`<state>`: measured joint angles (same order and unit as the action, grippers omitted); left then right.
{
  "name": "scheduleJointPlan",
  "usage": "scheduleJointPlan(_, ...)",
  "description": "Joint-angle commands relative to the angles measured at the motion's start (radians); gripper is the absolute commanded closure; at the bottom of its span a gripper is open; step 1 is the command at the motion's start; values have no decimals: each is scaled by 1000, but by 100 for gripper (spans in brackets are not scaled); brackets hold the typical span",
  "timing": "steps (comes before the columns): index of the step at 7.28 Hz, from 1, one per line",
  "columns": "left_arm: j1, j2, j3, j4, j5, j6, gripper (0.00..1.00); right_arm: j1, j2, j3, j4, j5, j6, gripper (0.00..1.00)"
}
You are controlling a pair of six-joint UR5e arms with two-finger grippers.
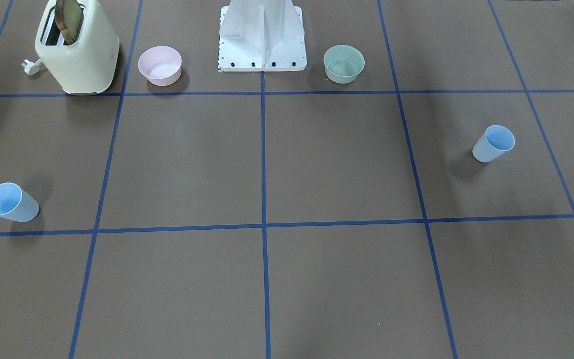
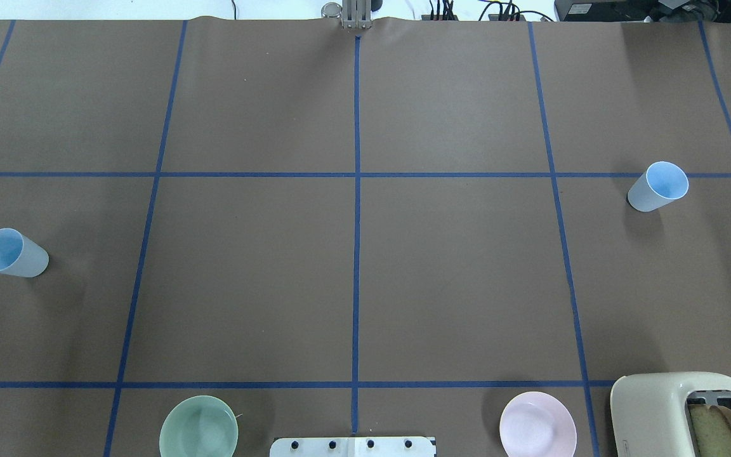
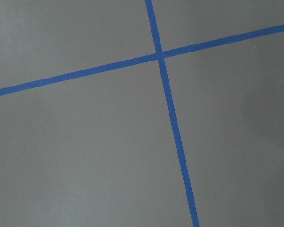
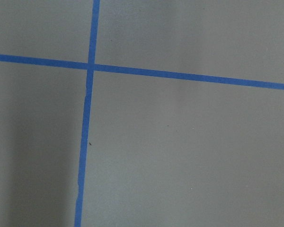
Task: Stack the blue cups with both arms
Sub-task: 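Lower the left gripper toward the light blue cup near its side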
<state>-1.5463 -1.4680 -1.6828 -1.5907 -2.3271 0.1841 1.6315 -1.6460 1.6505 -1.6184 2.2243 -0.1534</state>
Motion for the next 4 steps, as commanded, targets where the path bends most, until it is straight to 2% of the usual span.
scheduleJointPlan(1, 2, 0, -9, 0, 0, 0, 2, -1, 0, 0, 0, 0, 0, 0)
scheduleJointPlan(4, 0, 3, -23, 0, 0, -8, 2, -12, 6, 35, -2, 2, -3, 0)
